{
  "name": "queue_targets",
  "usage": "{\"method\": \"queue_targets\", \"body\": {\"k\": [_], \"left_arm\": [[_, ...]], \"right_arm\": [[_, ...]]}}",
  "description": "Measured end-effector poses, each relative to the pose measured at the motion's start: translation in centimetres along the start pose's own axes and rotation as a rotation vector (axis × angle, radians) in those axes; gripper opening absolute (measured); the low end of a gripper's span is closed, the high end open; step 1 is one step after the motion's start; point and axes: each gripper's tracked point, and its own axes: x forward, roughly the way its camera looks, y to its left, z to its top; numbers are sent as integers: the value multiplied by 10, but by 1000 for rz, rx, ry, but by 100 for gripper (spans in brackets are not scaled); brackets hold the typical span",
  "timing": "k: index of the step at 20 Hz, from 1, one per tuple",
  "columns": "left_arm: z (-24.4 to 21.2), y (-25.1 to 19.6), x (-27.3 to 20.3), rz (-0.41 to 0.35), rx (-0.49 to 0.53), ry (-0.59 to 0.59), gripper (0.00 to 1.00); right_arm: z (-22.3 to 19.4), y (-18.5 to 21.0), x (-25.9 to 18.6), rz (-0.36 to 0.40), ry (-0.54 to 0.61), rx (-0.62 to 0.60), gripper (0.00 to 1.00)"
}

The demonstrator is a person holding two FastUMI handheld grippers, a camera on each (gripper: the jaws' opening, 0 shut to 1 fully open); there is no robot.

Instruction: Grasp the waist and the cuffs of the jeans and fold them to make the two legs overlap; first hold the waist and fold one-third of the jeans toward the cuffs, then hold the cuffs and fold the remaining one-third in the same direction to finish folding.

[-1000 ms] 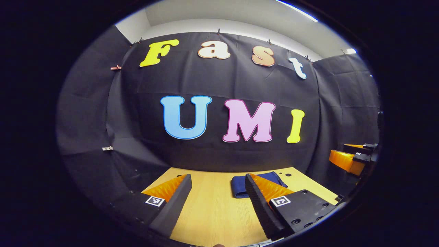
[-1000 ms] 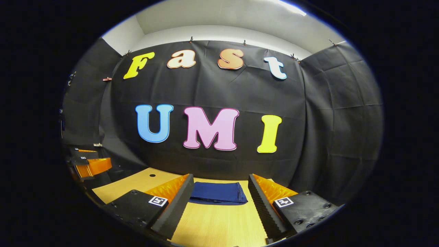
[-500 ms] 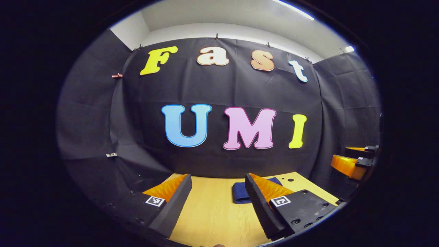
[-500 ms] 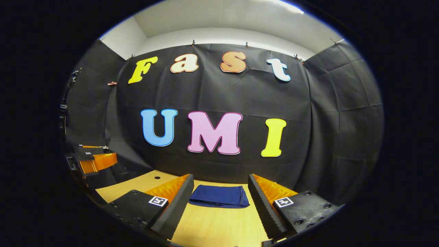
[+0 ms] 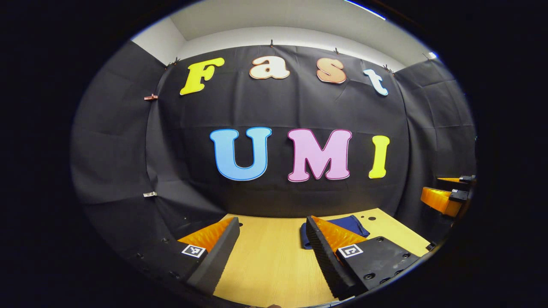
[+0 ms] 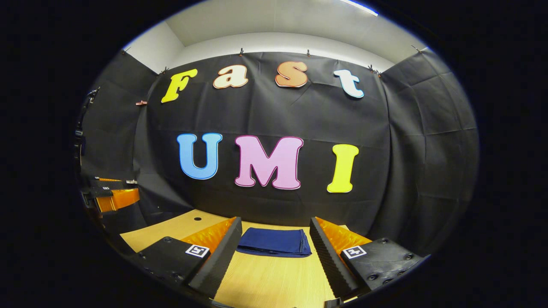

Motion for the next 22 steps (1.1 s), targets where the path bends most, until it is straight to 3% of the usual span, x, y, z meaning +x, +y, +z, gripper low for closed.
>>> {"method": "queue_targets", "body": {"k": [13,20,22], "left_arm": [[3,6,16,-15,14,1,96],[-12,16,32,-26,-13,33,96],[-19,21,37,-28,-24,41,96]], "right_arm": [[-12,14,9,20,18,-25,94],[-25,13,16,-25,51,-27,97],[-29,17,19,-39,63,-8,93]]}}
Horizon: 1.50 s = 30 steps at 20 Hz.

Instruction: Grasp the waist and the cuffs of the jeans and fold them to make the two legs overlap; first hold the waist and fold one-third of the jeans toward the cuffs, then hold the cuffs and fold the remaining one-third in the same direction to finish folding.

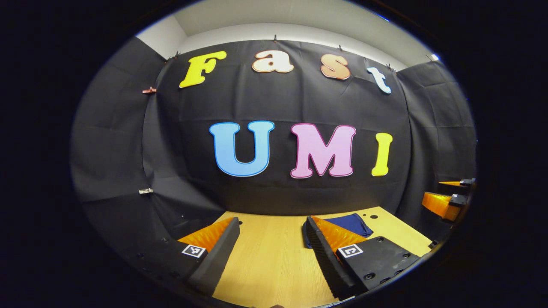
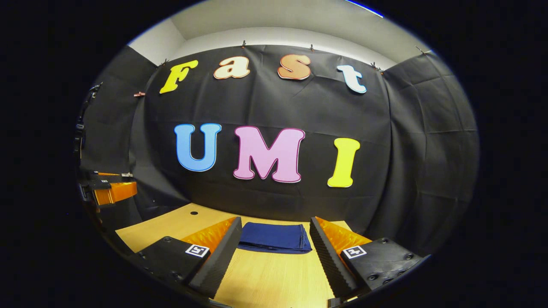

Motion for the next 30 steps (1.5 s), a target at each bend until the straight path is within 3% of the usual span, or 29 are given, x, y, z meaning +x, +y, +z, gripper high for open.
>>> {"method": "queue_targets", "body": {"k": [8,19,20,22,25,26,27,30], "left_arm": [[-22,18,10,-37,-7,45,96],[-34,12,28,-62,-10,56,96],[-34,11,29,-59,-12,63,96],[-36,4,27,-73,-18,64,96],[-39,1,25,-87,22,74,96],[-37,1,23,-88,33,69,96],[-36,0,22,-93,43,68,96],[-35,1,18,-97,70,63,96]], "right_arm": [[-6,15,-1,-31,10,-12,97],[-1,-16,-18,-111,35,-47,93],[-3,-17,-17,-111,44,-46,96],[-3,-16,-17,-105,49,-30,93],[-6,-11,-16,-96,50,-20,96],[-7,-8,-16,-90,50,-21,92],[-9,-7,-17,-85,52,-24,96],[-15,2,-15,-62,61,-15,96]]}}
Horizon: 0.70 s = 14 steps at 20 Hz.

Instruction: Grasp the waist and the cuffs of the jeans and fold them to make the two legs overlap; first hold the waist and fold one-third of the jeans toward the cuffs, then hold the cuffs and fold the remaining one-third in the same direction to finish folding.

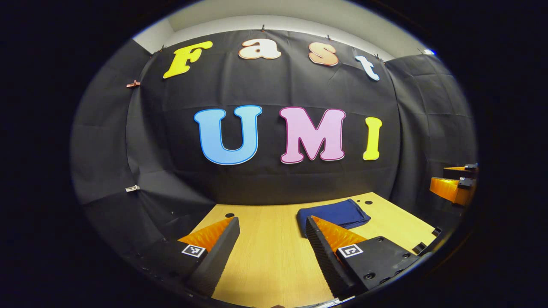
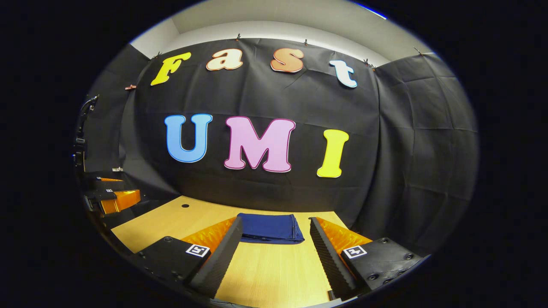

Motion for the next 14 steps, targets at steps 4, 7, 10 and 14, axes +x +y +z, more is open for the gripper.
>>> {"method": "queue_targets", "body": {"k": [4,7,10,14], "left_arm": [[2,-1,-3,-3,-55,12,97],[6,5,-2,20,-92,-1,96],[0,10,-6,31,-78,3,96],[-6,14,-15,26,-40,3,96]], "right_arm": [[0,8,7,23,-12,0,96],[0,14,13,42,-20,-2,96],[1,16,17,45,-32,8,96],[-4,21,19,48,-30,12,96]]}}
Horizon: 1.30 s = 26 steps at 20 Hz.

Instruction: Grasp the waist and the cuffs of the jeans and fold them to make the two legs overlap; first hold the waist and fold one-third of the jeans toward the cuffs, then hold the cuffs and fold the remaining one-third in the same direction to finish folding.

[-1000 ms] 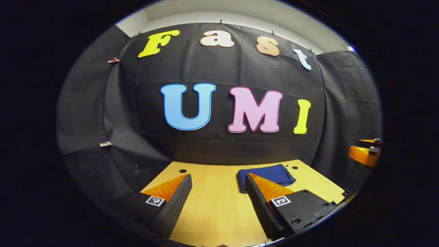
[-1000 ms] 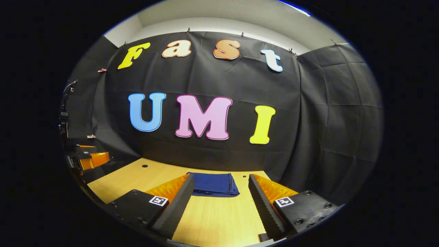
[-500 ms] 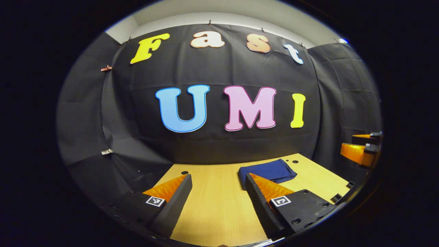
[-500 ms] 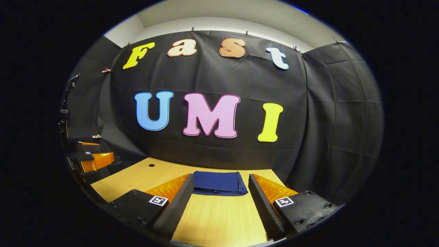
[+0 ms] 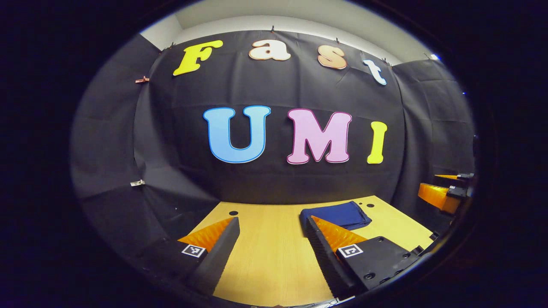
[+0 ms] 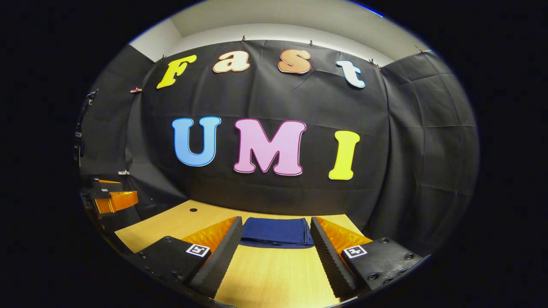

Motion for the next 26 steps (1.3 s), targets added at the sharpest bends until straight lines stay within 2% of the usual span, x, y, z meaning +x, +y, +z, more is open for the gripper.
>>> {"method": "queue_targets", "body": {"k": [15,16,18,21,26], "left_arm": [[-1,-4,1,-30,9,-5,96],[2,-4,1,-27,9,-10,96],[9,-4,-3,-20,5,-30,96],[10,-2,-9,6,4,-32,96],[8,1,-22,40,10,-27,96]], "right_arm": [[-2,8,-1,2,7,11,96],[-5,10,1,13,26,21,92],[-8,13,6,39,62,26,96],[-2,13,16,55,55,-17,96],[-4,25,29,100,68,11,96]]}}
